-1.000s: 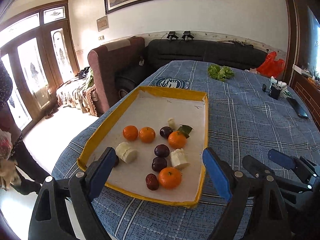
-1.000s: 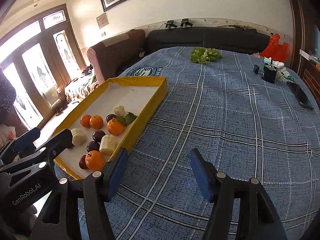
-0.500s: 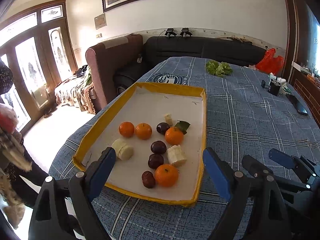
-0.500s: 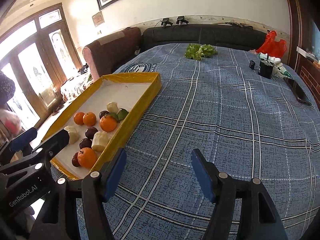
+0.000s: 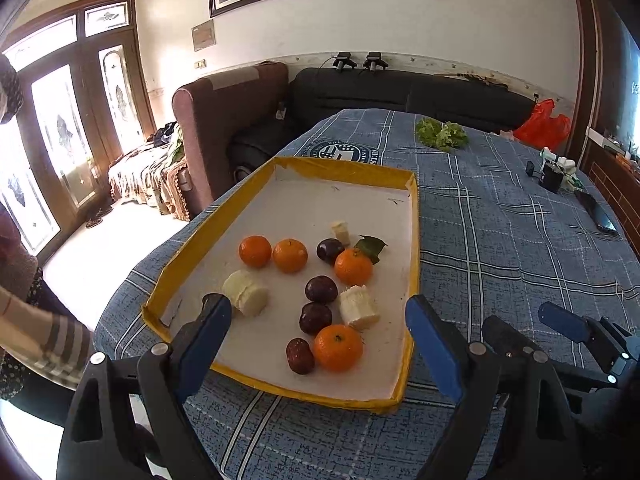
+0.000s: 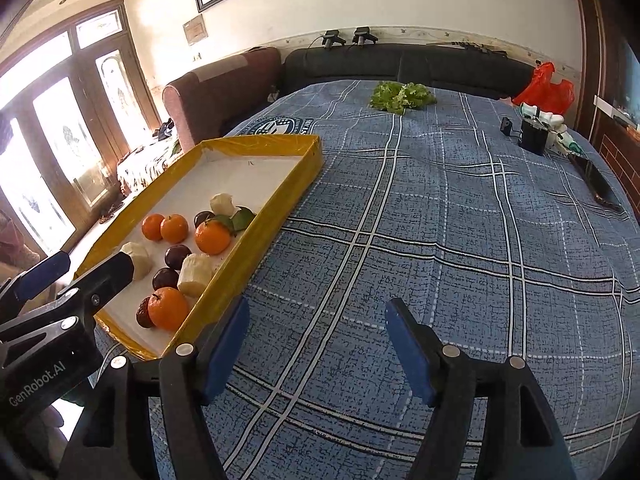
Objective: Organize fruits
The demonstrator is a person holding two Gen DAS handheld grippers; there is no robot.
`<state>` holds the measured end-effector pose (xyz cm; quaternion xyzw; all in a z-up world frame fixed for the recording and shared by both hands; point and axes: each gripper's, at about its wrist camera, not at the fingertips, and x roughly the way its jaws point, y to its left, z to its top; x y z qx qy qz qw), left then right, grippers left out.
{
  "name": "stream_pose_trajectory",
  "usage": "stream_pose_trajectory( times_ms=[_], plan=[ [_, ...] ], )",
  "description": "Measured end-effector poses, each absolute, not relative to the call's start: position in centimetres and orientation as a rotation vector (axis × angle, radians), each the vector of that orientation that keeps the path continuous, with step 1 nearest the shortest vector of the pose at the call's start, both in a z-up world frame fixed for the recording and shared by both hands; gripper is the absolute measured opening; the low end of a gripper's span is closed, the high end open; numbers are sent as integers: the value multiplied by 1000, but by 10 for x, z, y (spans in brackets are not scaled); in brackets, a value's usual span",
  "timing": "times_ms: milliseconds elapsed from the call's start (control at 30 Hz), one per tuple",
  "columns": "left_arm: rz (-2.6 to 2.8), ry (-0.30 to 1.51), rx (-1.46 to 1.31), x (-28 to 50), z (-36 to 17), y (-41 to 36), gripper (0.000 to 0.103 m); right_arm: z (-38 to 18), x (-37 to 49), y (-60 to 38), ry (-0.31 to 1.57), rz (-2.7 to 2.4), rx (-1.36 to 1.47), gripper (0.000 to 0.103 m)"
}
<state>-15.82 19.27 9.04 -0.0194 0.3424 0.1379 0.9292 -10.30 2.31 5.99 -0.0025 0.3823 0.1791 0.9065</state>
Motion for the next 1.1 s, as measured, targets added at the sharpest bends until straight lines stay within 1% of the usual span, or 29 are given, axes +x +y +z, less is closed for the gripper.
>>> stream_pose_trajectory(
  times_ms=[1100],
  plan=[
    [301,692,-62,-160,92,196,88,56,-108,28,791,340,-45,80]
  ],
)
